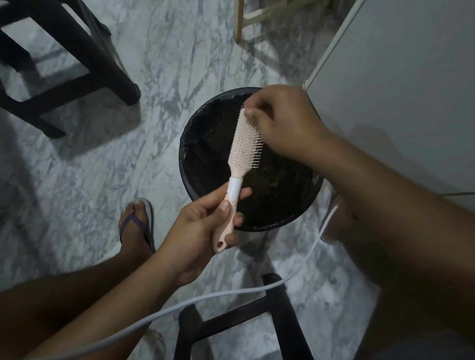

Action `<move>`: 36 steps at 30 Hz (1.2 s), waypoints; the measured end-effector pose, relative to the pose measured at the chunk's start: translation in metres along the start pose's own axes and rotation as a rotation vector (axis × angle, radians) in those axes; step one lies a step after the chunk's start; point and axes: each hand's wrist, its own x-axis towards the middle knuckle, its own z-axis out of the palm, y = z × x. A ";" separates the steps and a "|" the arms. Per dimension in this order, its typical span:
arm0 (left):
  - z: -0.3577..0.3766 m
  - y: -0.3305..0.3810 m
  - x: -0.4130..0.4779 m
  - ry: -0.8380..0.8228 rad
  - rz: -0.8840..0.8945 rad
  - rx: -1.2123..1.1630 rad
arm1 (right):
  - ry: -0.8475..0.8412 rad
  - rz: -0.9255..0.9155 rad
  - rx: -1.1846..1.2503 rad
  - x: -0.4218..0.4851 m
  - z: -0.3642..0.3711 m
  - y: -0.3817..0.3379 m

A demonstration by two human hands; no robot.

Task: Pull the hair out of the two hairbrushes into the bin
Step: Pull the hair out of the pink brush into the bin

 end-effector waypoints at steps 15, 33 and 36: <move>0.000 0.009 0.002 0.059 0.048 0.017 | -0.037 -0.096 -0.067 -0.002 -0.005 0.006; -0.003 0.009 -0.001 0.019 0.028 0.057 | -0.191 -0.050 -0.132 0.007 -0.008 0.010; -0.005 0.008 -0.001 0.020 0.016 0.070 | -0.181 -0.069 -0.227 0.002 -0.003 0.007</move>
